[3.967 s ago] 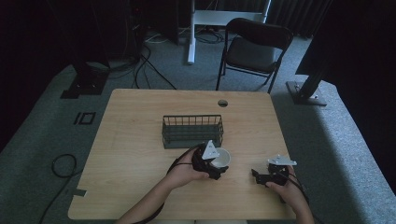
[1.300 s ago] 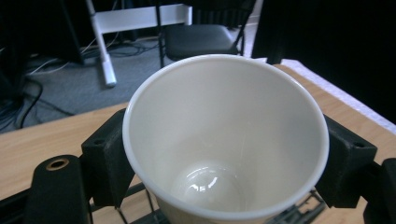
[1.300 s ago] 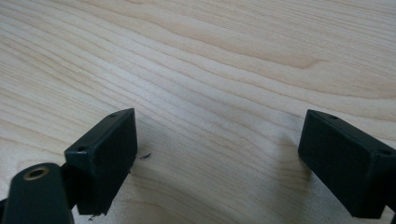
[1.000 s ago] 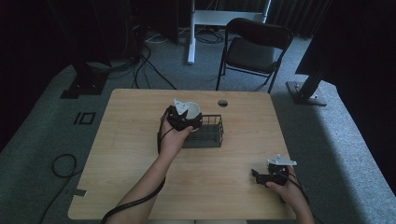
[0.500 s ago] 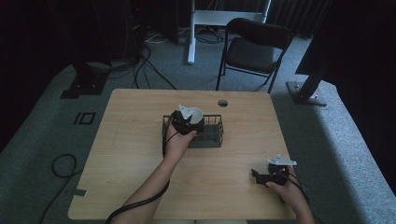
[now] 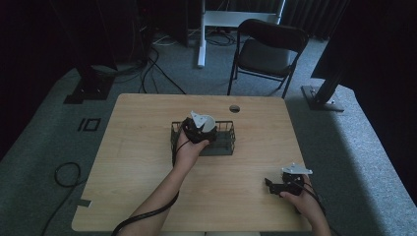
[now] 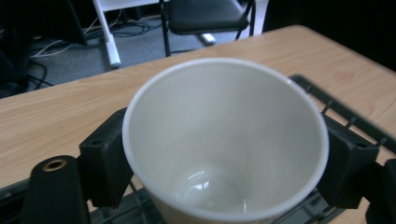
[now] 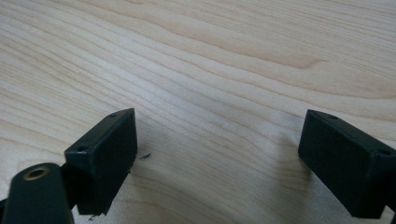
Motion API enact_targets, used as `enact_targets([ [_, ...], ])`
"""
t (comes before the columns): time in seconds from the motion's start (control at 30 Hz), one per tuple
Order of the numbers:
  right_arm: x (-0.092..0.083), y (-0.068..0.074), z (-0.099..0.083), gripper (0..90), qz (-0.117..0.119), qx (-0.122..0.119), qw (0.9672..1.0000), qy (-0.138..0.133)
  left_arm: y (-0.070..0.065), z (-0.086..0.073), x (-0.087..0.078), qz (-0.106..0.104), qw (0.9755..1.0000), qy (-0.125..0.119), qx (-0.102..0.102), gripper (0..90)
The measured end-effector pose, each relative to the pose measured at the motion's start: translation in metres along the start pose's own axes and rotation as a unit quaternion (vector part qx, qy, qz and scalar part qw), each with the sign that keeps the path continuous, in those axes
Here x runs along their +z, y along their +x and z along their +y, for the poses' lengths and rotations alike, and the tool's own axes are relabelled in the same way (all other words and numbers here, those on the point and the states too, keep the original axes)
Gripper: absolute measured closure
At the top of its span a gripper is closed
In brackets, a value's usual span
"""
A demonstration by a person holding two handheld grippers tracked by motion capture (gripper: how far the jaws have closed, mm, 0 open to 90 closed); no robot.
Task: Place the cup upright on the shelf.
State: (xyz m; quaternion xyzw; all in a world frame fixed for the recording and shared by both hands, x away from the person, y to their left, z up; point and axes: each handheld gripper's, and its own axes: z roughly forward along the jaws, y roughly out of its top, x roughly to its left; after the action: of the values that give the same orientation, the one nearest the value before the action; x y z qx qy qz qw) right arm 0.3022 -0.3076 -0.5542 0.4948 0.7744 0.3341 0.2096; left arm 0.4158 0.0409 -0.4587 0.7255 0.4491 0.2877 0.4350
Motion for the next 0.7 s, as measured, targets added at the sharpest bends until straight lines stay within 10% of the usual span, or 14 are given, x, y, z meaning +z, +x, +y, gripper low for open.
enact_targets([
  [0.7, 0.000, 0.000, 0.000, 11.4, 0.000, 0.000, 1.0000, 0.000, 0.016, 0.009, -0.038, -0.034, 0.9994, -0.008, 0.000, 12.3],
])
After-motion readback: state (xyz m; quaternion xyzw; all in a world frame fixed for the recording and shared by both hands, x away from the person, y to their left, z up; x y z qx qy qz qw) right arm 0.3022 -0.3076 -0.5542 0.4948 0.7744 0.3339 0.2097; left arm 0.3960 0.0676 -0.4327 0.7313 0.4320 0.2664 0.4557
